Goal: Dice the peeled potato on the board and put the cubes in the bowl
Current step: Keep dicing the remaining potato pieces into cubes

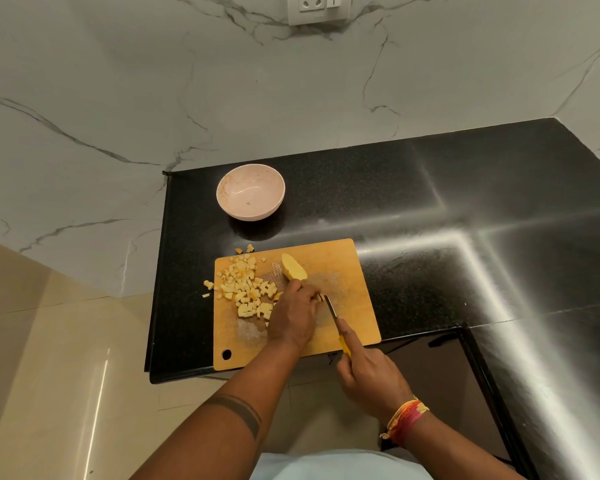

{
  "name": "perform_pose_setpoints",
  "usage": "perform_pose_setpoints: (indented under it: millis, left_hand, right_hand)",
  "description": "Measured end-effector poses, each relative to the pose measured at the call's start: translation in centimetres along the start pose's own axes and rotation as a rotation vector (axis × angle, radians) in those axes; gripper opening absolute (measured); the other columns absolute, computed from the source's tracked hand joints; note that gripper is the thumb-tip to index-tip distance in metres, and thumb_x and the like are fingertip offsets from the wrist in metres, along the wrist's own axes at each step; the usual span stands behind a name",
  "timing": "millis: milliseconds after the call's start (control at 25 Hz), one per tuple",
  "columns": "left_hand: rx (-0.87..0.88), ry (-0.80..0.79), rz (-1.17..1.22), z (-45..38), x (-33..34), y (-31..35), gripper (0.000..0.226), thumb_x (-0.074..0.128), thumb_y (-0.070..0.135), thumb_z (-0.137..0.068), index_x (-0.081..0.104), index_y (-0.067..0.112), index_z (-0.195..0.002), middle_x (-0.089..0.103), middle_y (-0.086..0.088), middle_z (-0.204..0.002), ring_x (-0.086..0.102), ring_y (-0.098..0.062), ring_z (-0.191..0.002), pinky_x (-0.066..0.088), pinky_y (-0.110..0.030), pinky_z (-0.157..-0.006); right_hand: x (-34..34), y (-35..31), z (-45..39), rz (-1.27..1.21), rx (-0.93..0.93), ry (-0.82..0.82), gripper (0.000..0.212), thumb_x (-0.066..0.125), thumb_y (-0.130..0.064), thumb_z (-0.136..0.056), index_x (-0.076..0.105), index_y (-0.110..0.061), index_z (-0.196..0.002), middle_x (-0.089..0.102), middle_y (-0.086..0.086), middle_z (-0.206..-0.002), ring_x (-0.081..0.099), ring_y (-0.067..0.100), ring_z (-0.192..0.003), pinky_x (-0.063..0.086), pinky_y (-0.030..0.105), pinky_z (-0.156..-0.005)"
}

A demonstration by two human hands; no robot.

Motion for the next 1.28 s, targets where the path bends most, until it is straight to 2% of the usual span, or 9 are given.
perform_pose_setpoints:
  millis: [240, 560, 720, 880, 1080, 1280]
  left_hand:
    - [-0.087, 0.066, 0.042, 0.3, -0.4, 0.0, 0.020, 0.063, 0.023, -0.098, 0.066, 0.021, -0.117, 0.056, 0.002, -0.119, 0.059, -0.018, -0.103, 0.049, -0.030, -0.079]
    - [-0.151, 0.092, 0.041, 0.3, -0.1, 0.0, 0.017, 0.063, 0.021, -0.098, 0.068, 0.019, -0.114, 0.057, 0.001, -0.115, 0.060, -0.021, -0.101, 0.053, -0.036, -0.082]
    - [-0.153, 0.096, 0.014, 0.1, -0.1, 0.2, 0.016, 0.062, 0.022, -0.098, 0.069, 0.017, -0.112, 0.059, 0.001, -0.113, 0.059, -0.020, -0.102, 0.052, -0.035, -0.084]
    - [-0.199, 0.091, 0.030, -0.2, -0.1, 0.2, 0.016, 0.061, 0.022, -0.098, 0.070, 0.018, -0.111, 0.061, 0.000, -0.112, 0.059, -0.021, -0.102, 0.053, -0.036, -0.084]
    - [-0.234, 0.074, 0.027, -0.4, -0.3, 0.3, 0.018, 0.060, 0.022, -0.099, 0.071, 0.020, -0.113, 0.061, -0.001, -0.115, 0.058, -0.020, -0.104, 0.046, -0.030, -0.081]
    - [-0.235, 0.034, 0.014, -0.4, 0.1, 0.6, 0.018, 0.060, 0.024, -0.099, 0.070, 0.020, -0.113, 0.061, -0.001, -0.117, 0.058, -0.020, -0.106, 0.050, -0.033, -0.084]
  right_hand:
    - [-0.3, -1.2, -1.4, 0.025, -0.016, -0.004, 0.075, 0.039, -0.030, -0.099, -0.001, -0.037, -0.162, 0.048, -0.006, -0.060, 0.044, 0.014, -0.050, 0.026, 0.035, -0.047]
    - [-0.3, -1.3, -2.8, 0.055, -0.039, -0.056, 0.076, 0.038, -0.031, -0.098, -0.003, -0.040, -0.161, 0.057, 0.000, -0.067, 0.054, 0.021, -0.056, 0.041, 0.038, -0.052]
    - [-0.5, -1.1, -3.2, 0.093, -0.051, -0.079, 0.076, 0.038, -0.031, -0.099, -0.006, -0.041, -0.160, 0.055, 0.000, -0.066, 0.052, 0.019, -0.055, 0.038, 0.035, -0.050]
    - [-0.8, -0.9, -3.2, 0.157, -0.058, -0.098, 0.077, 0.038, -0.032, -0.100, -0.009, -0.040, -0.160, 0.053, 0.000, -0.065, 0.054, 0.022, -0.055, 0.045, 0.037, -0.052]
    - [-0.8, -1.0, -3.2, 0.191, -0.047, -0.111, 0.076, 0.037, -0.035, -0.100, -0.010, -0.039, -0.159, 0.057, 0.004, -0.071, 0.055, 0.022, -0.058, 0.047, 0.035, -0.055]
    - [-0.6, -0.9, -2.4, 0.195, -0.024, -0.114, 0.076, 0.037, -0.035, -0.099, -0.008, -0.036, -0.160, 0.059, 0.005, -0.074, 0.058, 0.025, -0.062, 0.050, 0.038, -0.058]
Point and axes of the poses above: each hand's wrist, its own z-axis away from the middle knuckle, its own x-axis out of the palm, y = z × x, the point moved 5 cm from there along -z, towards the middle knuckle
